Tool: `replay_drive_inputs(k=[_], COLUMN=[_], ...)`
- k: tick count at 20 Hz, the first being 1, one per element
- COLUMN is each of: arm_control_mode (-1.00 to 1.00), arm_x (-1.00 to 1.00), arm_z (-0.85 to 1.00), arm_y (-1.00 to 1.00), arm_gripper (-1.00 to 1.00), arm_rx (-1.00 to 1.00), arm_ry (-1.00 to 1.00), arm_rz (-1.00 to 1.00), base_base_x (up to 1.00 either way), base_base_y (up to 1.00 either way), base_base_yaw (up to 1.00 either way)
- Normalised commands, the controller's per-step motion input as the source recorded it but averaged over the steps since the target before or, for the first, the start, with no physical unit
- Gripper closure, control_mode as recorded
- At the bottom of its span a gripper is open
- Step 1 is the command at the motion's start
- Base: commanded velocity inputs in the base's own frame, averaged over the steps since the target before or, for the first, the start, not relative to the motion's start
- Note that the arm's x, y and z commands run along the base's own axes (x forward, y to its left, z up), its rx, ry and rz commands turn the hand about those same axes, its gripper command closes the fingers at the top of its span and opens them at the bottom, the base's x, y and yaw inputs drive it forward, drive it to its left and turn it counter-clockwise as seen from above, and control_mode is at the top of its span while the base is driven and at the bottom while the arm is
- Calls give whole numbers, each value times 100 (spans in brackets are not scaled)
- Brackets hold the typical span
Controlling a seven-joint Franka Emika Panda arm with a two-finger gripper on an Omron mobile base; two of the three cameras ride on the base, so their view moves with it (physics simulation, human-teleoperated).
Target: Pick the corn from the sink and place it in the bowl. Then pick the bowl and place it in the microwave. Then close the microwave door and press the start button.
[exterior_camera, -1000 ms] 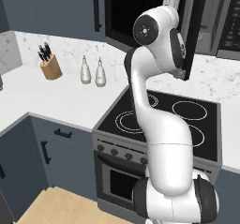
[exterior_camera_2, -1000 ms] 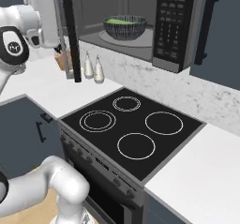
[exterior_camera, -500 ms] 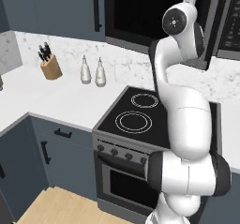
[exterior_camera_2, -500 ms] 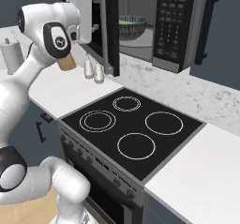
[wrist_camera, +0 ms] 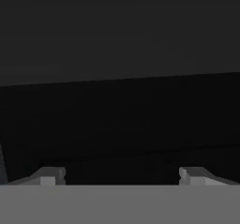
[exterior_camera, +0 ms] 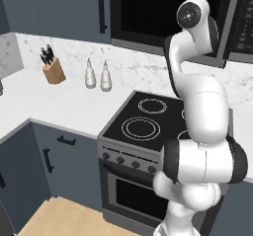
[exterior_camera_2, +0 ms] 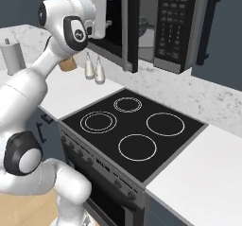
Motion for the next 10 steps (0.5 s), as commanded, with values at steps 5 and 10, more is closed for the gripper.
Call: replay_drive_inputs(k=[5, 10], arm_control_mode=[-100, -100], arm_x=[62, 76], arm_z=[-15, -20], arm_y=[-42, -38], arm_gripper=[-100, -100], arm_rx=[4, 2], arm_ry=[-4, -1], arm_rz=[0, 0], base_base_x=[0, 0], base_base_y=[0, 0], base_base_yaw=[0, 0])
